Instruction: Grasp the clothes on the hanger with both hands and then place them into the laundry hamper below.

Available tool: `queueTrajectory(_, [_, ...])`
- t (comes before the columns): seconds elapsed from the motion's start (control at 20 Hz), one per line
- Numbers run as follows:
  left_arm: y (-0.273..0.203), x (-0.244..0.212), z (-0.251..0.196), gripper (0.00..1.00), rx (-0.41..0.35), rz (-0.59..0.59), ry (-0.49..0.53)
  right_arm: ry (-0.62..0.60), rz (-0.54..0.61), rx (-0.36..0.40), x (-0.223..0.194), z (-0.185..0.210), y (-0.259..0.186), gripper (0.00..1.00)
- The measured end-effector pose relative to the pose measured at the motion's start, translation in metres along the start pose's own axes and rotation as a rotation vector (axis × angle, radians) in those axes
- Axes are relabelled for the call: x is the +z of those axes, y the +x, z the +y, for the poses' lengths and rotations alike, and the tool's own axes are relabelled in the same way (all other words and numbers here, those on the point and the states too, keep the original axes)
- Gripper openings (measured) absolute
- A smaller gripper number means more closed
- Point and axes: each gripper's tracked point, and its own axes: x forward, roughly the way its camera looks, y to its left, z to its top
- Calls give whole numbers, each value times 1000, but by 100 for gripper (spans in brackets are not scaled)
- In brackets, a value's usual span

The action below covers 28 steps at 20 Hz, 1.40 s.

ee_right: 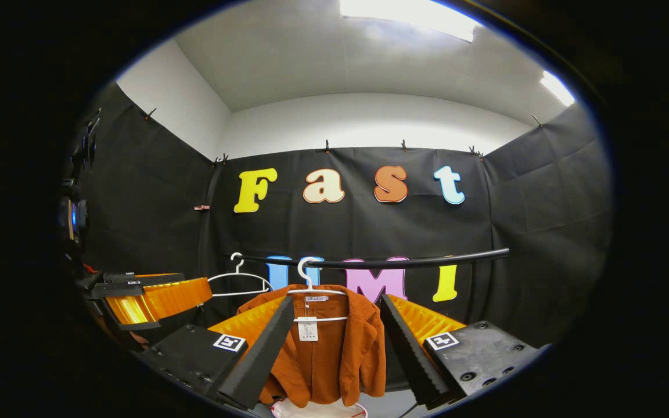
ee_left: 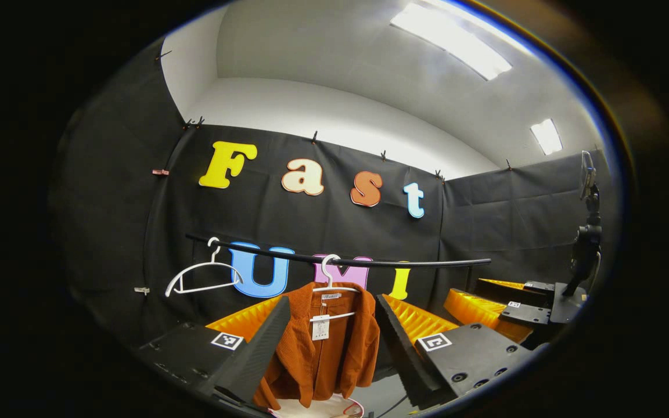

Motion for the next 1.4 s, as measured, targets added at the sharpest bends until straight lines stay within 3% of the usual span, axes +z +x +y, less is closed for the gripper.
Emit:
queueTrajectory(0.7, [-12, 9, 14, 94, -2, -19, -14, -1, 15, -27, 0, 9, -9, 96])
queueTrajectory(1.4, [-28, 0, 35, 94, -98, 20, -22, -14, 42, -106, -13, 37, -26, 95])
